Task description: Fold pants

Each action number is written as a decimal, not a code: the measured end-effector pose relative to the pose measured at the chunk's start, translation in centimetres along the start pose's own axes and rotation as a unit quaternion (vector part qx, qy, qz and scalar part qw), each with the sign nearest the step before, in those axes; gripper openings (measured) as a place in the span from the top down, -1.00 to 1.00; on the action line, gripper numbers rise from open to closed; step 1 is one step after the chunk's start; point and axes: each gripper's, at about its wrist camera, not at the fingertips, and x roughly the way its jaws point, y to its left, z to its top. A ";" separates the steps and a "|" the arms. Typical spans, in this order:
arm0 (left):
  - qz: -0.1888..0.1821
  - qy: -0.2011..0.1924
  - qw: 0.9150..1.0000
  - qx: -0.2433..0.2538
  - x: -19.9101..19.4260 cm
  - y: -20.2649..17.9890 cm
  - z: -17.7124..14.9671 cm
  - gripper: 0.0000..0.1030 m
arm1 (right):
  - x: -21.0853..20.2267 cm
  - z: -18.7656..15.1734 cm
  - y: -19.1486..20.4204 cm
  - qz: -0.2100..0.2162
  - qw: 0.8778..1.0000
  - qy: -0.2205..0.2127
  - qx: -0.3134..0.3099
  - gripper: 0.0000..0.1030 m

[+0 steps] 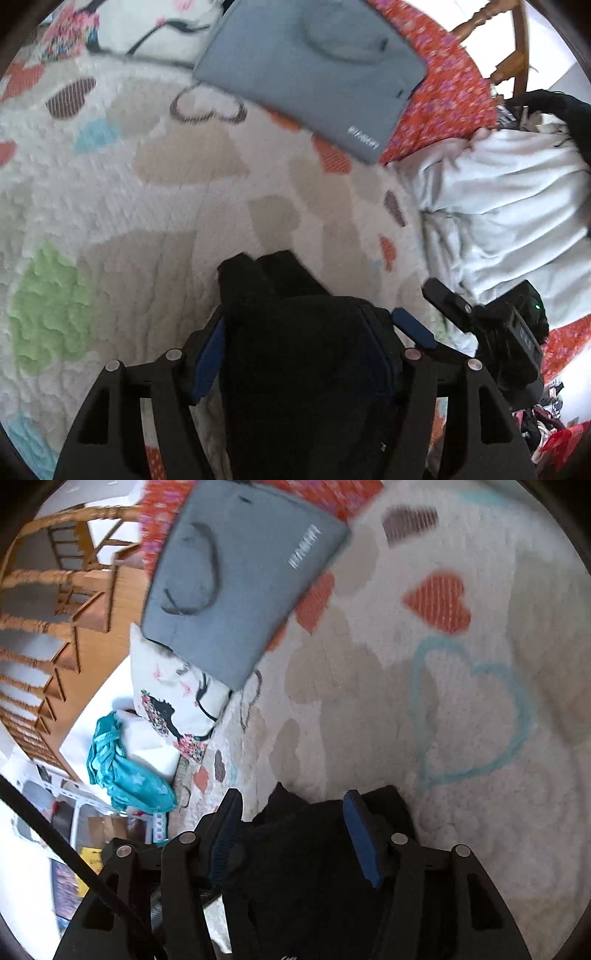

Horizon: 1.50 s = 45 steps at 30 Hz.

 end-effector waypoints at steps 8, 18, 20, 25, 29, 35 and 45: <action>0.042 0.011 0.998 0.036 1.9 -1.2 0.1 -0.28 | -3.8 -6.8 3.4 -0.022 0.989 0.074 -0.127 -0.35; 0.049 0.045 0.998 0.003 2.8 0.0 0.2 -0.32 | -2.2 -8.9 0.3 -0.054 0.987 0.107 -0.110 -0.54; 0.032 0.030 0.999 0.002 1.0 -0.2 -0.2 -0.32 | -1.9 -9.0 0.4 -0.041 0.988 0.102 -0.109 -0.82; 0.025 -0.001 0.999 0.024 -2.8 -0.9 -2.0 -0.32 | -1.2 -8.9 0.6 -0.025 0.988 0.113 -0.103 -1.00; 0.033 -0.022 0.998 0.050 -5.3 -1.4 -3.8 -0.32 | -3.1 -7.6 1.7 -0.022 0.991 0.092 -0.096 -0.88; 0.075 -0.050 0.993 0.076 -7.8 -1.7 -6.4 -0.32 | -6.0 -6.5 1.5 -0.066 0.992 0.025 -0.100 -0.88; 0.190 -0.126 0.959 0.165 -13.7 -6.0 -11.0 -0.35 | -6.7 -7.9 2.4 -0.105 0.988 -0.004 -0.112 -0.88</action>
